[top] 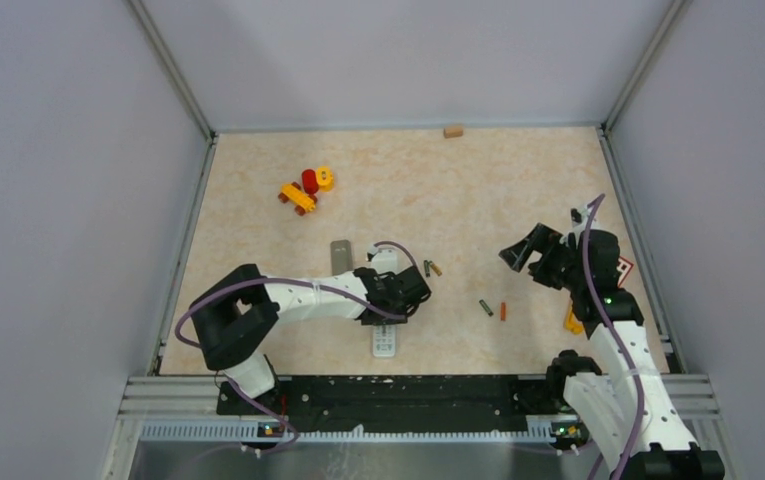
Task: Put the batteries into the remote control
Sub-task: Pick up the remote control from the center of the board.
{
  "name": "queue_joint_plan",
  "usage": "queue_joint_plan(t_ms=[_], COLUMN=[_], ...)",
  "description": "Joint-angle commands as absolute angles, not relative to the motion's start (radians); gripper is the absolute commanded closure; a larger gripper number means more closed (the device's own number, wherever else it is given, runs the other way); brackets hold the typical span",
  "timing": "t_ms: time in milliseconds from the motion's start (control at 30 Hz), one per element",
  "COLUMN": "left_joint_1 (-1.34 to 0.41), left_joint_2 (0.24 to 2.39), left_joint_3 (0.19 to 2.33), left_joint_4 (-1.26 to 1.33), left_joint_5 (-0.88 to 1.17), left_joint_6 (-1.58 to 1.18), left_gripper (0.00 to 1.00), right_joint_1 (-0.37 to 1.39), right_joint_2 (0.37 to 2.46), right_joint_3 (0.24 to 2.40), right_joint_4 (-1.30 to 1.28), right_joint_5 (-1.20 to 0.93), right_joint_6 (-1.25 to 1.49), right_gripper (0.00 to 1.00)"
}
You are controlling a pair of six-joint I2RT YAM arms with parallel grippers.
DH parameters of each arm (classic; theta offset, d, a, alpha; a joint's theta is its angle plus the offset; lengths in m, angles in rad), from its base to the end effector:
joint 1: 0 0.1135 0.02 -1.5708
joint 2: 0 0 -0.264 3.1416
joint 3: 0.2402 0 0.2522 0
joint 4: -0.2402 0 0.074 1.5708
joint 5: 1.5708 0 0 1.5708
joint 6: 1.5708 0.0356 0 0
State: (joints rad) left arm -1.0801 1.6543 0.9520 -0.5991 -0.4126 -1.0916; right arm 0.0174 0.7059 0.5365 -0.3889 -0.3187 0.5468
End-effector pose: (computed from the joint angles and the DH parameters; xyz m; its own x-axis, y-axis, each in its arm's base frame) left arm 0.1521 -0.2545 0.1614 -0.8818 -0.0746 -0.4657 -0.0537 0.9969 -0.0580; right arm 0.1619 0.0140 0.2455 -0.5992 0.4834 -0.6382 0.0343 0.8119 0.5828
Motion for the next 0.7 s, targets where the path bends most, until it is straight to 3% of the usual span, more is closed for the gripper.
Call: queue_joint_plan(t_ms=[0, 100, 233, 400, 567, 667], left_joint_1=[-1.081, -1.037, -0.890, -0.748, -0.664, -0.635], left_joint_2=[1.617, 1.557, 1.486, 1.465, 1.487, 1.500], left_joint_3=[0.980, 1.005, 1.044, 1.139, 1.260, 1.286], left_joint_4=[-0.564, -0.495, -0.367, -0.249, -0.199, -0.083], left_joint_5=[-0.452, -0.429, -0.243, 0.054, 0.254, 0.402], left_joint_6=[-1.047, -0.895, -0.694, -0.532, -0.519, -0.584], left_gripper=[0.71, 0.79, 0.87, 0.90, 0.91, 0.98], right_joint_1=[0.020, 0.020, 0.019, 0.023, 0.072, 0.126], right_joint_2=[0.695, 0.696, 0.697, 0.698, 0.698, 0.702], right_joint_3=[0.535, 0.533, 0.521, 0.485, 0.449, 0.428], right_joint_4=[-0.349, -0.330, -0.266, -0.106, 0.183, 0.370], right_joint_5=[-0.322, -0.354, -0.437, -0.601, -0.694, -0.677], right_joint_6=[0.545, 0.544, 0.575, 0.656, 0.767, 0.847], right_gripper=[0.14, 0.14, 0.12, 0.10, 0.05, 0.01])
